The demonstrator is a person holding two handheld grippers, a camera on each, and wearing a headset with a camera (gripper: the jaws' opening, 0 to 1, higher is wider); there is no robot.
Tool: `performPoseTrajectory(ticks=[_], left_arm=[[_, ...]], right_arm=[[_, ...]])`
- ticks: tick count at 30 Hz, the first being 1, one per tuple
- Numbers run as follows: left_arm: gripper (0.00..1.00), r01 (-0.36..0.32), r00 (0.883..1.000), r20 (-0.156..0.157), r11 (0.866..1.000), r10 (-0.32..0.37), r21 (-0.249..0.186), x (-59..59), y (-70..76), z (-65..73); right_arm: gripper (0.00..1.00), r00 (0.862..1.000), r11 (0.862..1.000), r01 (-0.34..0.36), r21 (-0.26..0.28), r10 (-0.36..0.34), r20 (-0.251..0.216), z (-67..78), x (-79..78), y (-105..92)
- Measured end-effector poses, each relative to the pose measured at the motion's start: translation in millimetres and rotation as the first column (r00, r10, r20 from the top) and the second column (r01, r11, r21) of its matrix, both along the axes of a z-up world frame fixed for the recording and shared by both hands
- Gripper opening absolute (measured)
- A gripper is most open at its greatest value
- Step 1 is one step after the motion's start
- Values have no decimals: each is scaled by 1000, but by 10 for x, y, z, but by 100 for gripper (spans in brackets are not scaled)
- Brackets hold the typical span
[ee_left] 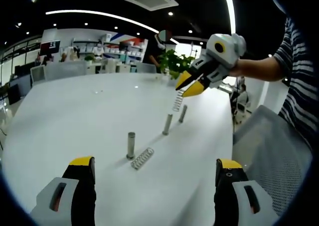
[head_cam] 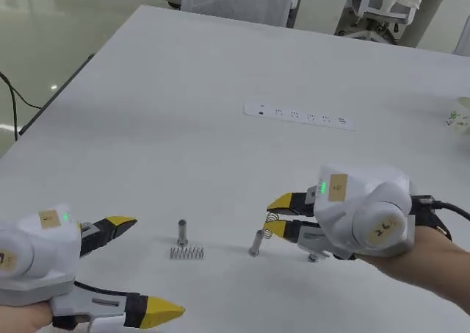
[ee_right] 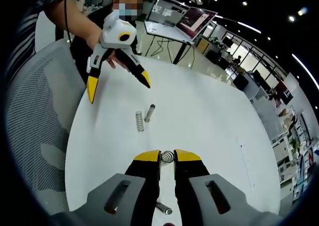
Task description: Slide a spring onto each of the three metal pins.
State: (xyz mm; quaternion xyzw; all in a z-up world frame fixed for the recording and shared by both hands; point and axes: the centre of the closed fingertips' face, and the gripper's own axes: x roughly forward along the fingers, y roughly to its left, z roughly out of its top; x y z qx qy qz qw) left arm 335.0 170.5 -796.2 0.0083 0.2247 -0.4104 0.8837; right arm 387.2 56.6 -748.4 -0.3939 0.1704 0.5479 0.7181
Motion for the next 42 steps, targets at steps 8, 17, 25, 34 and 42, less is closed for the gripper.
performPoseTrajectory(ticks=[8,17,25,34,42], left_arm=[[98,-6,1000,-1,1000,6,-5,6,10,-6],[97,-18,1000,-5,1000,18,-19,26,4,-13],[97,-20,1000,-9,1000,20,-21,30,2,-42],[96,-25,1000,-15,999,24,-21,25,35,-70],[96,-25,1000,-11,999,25,-29,31,-5,-60]], right_arm=[[7,1000,1000,13,9,-12,-19,-25,61,39],[7,999,1000,22,14,-22,-29,-54,71,26],[7,999,1000,17,-1,-17,-34,-146,81,41],[7,998,1000,27,-14,-27,-54,-268,101,46],[7,996,998,25,-60,-29,-79,-521,116,40]])
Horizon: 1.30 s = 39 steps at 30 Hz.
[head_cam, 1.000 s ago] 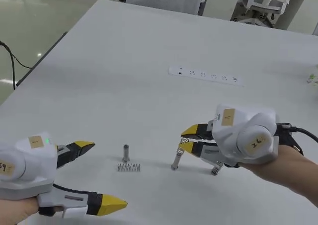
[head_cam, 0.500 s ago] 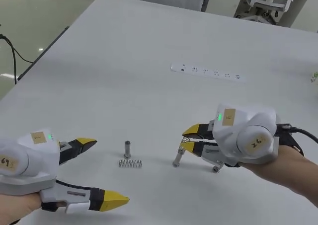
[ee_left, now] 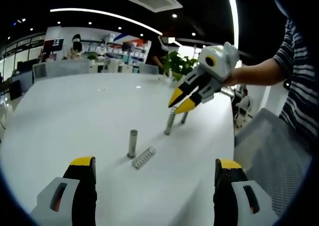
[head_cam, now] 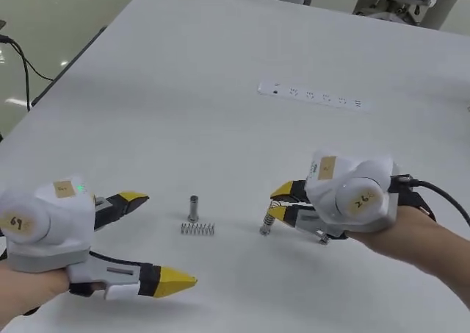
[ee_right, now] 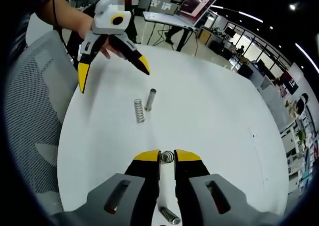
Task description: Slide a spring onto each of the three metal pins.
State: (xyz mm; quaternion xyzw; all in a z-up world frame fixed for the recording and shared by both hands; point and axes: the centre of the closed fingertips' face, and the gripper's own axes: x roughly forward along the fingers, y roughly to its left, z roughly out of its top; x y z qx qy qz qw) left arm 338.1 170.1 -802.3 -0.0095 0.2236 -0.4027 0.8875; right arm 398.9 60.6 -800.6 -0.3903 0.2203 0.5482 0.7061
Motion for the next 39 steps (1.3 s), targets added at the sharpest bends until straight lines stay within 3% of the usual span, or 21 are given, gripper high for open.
performPoseTrajectory(ticks=[7,21,26,28,29,30,39], left_arm=[[96,-2,1000,-3,1000,2,0,3,-1,-7],[95,-2,1000,-8,1000,2,-8,6,-19,-9],[95,-1,1000,-8,1000,1,-9,2,-23,-4],[95,-2,1000,-8,1000,2,-10,1,-20,-1],[95,-3,1000,-8,1000,3,-10,2,-15,-3],[95,-4,1000,-8,1000,4,-9,3,-11,-4],[95,-7,1000,-9,1000,7,-8,-11,7,-8]], right_arm=[[8,1000,1000,8,-28,-8,5,-128,29,-51],[8,993,995,89,42,-86,-76,-153,33,-59],[8,992,995,93,37,-90,-85,-164,32,-61],[13,990,995,93,24,-89,-109,-203,-2,-67],[17,991,995,93,29,-90,-101,-199,2,-62],[18,995,996,81,33,-79,-58,-170,28,-62],[17,993,992,105,76,-101,-61,-58,27,-55]])
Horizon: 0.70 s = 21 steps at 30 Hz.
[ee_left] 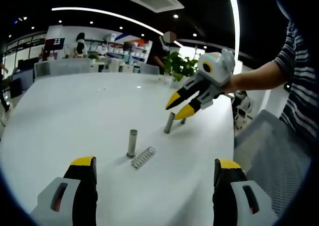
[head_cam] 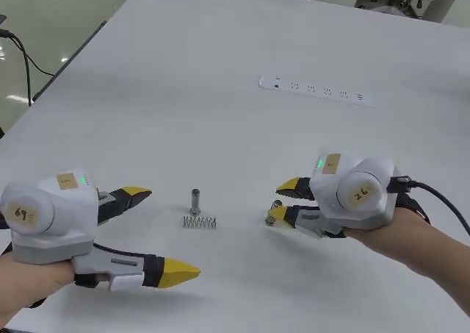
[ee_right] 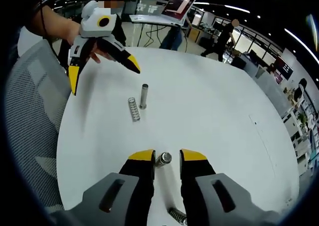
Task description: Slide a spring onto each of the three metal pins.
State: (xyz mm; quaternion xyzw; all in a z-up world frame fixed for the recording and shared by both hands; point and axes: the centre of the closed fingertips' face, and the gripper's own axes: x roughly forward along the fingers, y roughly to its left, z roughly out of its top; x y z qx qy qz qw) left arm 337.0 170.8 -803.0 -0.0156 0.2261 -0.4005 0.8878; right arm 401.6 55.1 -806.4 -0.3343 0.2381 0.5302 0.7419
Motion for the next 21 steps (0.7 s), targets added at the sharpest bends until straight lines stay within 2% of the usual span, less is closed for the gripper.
performPoseTrajectory(ticks=[8,12,14,21], left_arm=[[95,-1,1000,1,1000,1,-3,-3,-6,16],[95,-2,1000,2,1000,2,-3,-2,0,23],[95,-2,1000,2,1000,2,-2,-4,3,22],[95,-2,1000,-1,1000,2,1,-11,9,17]], right_arm=[[17,1000,999,19,30,-19,0,76,-21,7],[17,999,996,40,77,-40,-10,162,-50,22],[17,998,992,62,111,-59,-33,206,-77,36],[15,994,977,96,189,-86,-60,338,-159,68]])
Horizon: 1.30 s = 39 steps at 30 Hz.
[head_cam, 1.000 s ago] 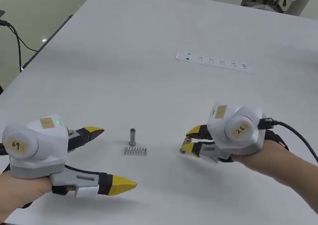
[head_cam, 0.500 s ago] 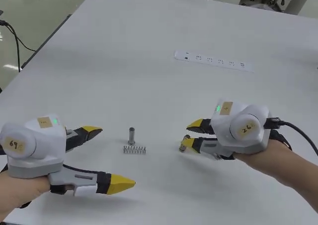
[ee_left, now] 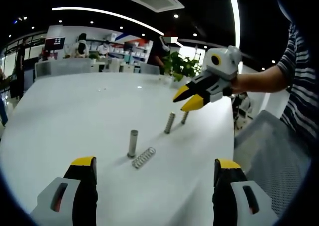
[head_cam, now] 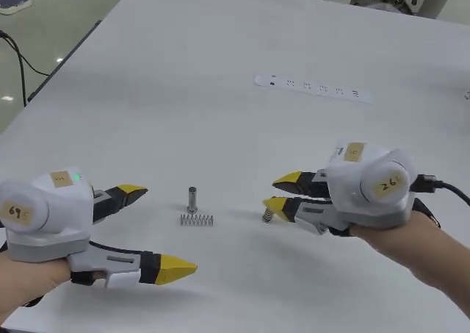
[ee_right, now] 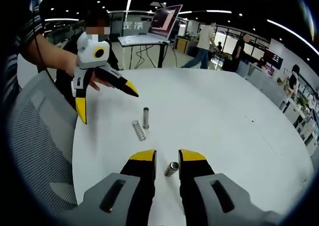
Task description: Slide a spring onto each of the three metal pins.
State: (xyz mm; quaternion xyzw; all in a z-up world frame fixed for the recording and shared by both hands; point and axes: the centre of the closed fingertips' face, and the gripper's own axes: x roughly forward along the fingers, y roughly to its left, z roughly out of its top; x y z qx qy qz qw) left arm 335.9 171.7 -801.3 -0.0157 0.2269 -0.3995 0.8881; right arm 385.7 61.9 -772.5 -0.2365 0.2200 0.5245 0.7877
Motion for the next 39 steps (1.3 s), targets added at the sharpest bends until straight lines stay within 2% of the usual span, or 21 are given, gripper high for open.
performPoseTrajectory(ticks=[5,16,19,27,35,39], left_arm=[[95,1,1000,-4,1000,-1,3,-8,-4,-12],[95,0,1000,-5,1000,0,4,-8,-3,-15],[95,-2,1000,-8,1000,2,3,-9,0,-24],[95,2,1000,-11,1000,-2,3,-15,-2,-26],[95,3,1000,-7,1000,-3,5,-5,8,-3],[95,3,1000,-10,1000,-3,7,-22,13,-14]], right_arm=[[15,1000,999,-1,34,1,-16,4,-114,36],[14,998,999,9,45,-6,-59,-108,-327,53],[14,999,1000,-11,18,11,-39,-153,-378,46],[13,998,999,-42,-1,41,-47,-257,-515,83],[13,997,998,-54,-31,53,-48,-320,-490,74],[13,996,993,-91,-76,90,-28,-365,-475,104]])
